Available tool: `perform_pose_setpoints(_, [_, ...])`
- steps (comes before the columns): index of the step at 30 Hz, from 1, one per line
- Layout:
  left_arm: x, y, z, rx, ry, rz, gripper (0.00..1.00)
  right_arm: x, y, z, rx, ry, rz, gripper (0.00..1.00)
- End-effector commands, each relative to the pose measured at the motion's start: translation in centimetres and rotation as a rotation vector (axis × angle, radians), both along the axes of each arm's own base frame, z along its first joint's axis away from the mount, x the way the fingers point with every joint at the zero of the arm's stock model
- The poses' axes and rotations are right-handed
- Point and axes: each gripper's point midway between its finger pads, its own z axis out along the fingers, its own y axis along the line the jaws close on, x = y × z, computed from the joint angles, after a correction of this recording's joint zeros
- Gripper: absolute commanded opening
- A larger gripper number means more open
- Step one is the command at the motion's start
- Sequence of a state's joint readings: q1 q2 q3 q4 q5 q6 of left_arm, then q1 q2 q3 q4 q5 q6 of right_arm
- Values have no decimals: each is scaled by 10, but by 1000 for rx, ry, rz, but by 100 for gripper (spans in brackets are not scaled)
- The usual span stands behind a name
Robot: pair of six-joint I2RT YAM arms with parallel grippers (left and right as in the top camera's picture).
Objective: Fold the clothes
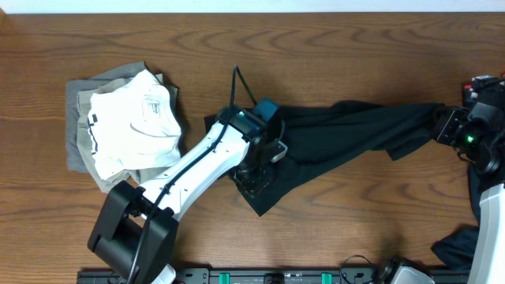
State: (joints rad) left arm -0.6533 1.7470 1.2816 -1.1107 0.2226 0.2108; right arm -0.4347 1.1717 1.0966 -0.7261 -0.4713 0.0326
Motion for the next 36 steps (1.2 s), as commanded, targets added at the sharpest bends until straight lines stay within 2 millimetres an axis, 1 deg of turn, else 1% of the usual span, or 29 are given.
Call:
perform_pose_setpoints(1, [4,18,-17,59,-7,29,61,0,-3,-2,-2,3,0,1])
perform_pose_setpoints(4, [8,28,-28,59,-6,65,61,0,-2,-2,3,5,-4,1])
perform_pose_setpoints(6, [13,29,-31,38,-8,99,62,-1,-2,-3,5,10,-4,1])
perform_pose_setpoints(9, [18,21,-30,-25,-6,122,62,-1,-2,-2,5,10,-4,1])
perform_pose_setpoints(12, [19,9,-29,-96,9,127,63,-1,-2,-2,4,9,-4,1])
perform_pose_setpoints(14, [19,4,-28,-123,15,129,64,0,-3,-2,3,6,-4,1])
perform_pose_setpoints(22, [22,3,-34,-113,17,155,64,0,-3,-1,1,3,-4,1])
perform_pose_setpoints(26, [21,6,-41,-88,25,155,67,0,-3,-2,4,7,-4,1])
perform_pose_setpoints(31, [12,13,-47,-51,54,191,67,-1,-2,-3,12,13,-10,1])
perform_pose_setpoints(36, [6,17,-47,-32,80,205,65,-1,-2,-3,21,16,-17,1])
